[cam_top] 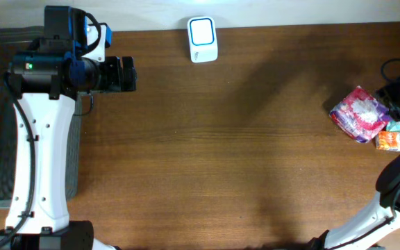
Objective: Scan the item barcode
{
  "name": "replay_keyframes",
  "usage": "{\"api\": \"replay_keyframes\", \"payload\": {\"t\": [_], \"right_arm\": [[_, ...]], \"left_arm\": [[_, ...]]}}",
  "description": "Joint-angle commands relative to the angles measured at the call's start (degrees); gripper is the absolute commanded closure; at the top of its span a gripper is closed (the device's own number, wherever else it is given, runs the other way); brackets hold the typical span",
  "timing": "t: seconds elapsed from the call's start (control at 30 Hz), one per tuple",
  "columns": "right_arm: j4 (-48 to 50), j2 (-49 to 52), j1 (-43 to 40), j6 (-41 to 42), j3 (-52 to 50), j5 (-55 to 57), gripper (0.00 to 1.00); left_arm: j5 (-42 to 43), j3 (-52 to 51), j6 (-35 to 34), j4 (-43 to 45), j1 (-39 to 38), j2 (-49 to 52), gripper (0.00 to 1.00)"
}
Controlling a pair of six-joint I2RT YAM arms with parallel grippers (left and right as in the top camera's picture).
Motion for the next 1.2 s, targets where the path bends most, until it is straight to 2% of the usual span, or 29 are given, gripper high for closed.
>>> {"api": "replay_keyframes", "payload": {"t": [0.0,0.07,0.13,0.2,0.27,0.37,0.47,0.53,0.63,0.77,1.17], "right_arm": [[-5.0,-4.5,-1.2,-2.3,5.7,1.5,0.49],[-9.4,-7.4,-0.9,-2.8,8.9,1.5,0.48],[-14.1,-12.9,-0.3,-2.8,10.2,0.8,0.40],[-17.6,-17.4,0.1,-3.3,10.2,-0.6,0.26],[-24.1,-25.6,1.2,-6.0,10.1,-1.7,0.04],[-27.1,-34.9,4.0,-7.9,7.5,-1.7,0.02],[-26.7,-49.1,9.0,-7.9,-1.9,-1.7,0.02],[-24.6,-61.5,12.8,-7.9,-12.8,-1.7,0.00],[-24.8,-75.4,13.1,-7.9,-24.7,-1.7,0.01],[-27.1,-81.2,13.1,-7.9,-28.5,-1.7,0.01],[-27.9,-81.5,13.2,-8.8,-29.2,0.6,0.01]], "left_arm": [[0.6,0.1,0.5,0.1,0.3,-0.9,0.01],[0.6,0.1,0.5,0.1,0.3,-0.9,0.01],[0.6,0.1,0.5,0.1,0.3,-0.9,0.01],[0.6,0.1,0.5,0.1,0.3,-0.9,0.01],[0.6,0.1,0.5,0.1,0.3,-0.9,0.01],[0.6,0.1,0.5,0.1,0.3,-0.9,0.01],[0.6,0.1,0.5,0.1,0.3,-0.9,0.01],[0.6,0.1,0.5,0.1,0.3,-0.9,0.01],[0.6,0.1,0.5,0.1,0.3,-0.9,0.01],[0.6,0.1,0.5,0.1,0.3,-0.9,0.01],[0.6,0.1,0.5,0.1,0.3,-0.9,0.01]]}}
